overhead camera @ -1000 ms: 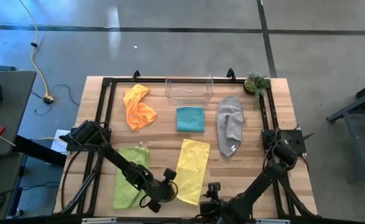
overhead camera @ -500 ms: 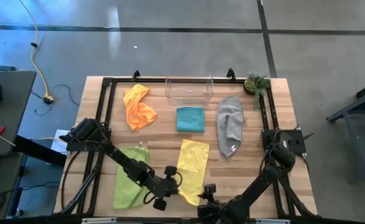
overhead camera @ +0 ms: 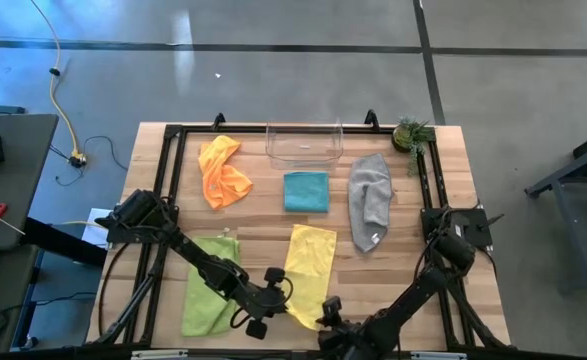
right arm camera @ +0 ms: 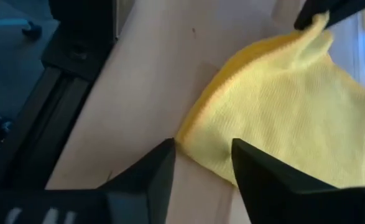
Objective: Fold microfiber towels
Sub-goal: Fold the yellow towel on the table
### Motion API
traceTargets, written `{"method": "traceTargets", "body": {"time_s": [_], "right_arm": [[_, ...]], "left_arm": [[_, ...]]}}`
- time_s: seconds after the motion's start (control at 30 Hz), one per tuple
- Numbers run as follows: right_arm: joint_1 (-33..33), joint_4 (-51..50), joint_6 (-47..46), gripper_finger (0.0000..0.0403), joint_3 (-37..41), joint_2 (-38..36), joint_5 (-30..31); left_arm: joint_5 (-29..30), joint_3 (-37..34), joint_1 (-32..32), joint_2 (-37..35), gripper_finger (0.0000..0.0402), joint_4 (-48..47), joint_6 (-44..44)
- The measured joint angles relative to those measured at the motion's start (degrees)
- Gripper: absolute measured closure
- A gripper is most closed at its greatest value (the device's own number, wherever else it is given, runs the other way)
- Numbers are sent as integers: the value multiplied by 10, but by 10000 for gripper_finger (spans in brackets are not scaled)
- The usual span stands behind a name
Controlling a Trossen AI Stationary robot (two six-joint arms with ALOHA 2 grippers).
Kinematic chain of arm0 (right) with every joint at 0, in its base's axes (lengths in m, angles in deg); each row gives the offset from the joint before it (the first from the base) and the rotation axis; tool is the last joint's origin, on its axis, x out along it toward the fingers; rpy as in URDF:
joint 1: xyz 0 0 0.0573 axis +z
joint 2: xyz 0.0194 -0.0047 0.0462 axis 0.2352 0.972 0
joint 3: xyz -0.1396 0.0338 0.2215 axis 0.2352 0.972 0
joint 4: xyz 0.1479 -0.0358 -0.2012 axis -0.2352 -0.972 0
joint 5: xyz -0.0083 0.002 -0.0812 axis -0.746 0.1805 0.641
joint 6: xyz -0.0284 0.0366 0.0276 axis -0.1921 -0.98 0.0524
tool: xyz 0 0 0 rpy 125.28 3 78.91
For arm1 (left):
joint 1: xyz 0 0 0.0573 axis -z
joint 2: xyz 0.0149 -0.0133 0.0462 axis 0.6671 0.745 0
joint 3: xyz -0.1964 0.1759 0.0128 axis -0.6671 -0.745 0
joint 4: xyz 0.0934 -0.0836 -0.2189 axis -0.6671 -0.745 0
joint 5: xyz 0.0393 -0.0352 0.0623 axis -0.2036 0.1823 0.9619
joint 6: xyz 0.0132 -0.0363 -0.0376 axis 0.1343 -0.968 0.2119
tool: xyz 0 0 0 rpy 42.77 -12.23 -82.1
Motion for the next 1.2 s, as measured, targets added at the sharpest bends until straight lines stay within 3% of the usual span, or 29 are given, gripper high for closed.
{"method": "traceTargets", "body": {"time_s": [0.27, 0.5, 0.9, 1.13, 1.2], "right_arm": [[-14, 29, 56, 301, 4, 0, -7], [-17, 27, 18, 395, 4, 2, -10], [-18, 20, -64, 399, 4, -8, -24], [-19, 26, -57, 401, 4, -12, -24], [-20, 32, -54, 402, 4, -12, -24]], "left_arm": [[-3, 0, 0, 0, 401, -2, 11], [-4, 0, 2, 0, 392, -2, 26], [0, 1, 31, -85, 269, -130, 41], [116, 0, 73, -28, 231, -124, 115], [125, 1, 77, -19, 230, -121, 139]]}}
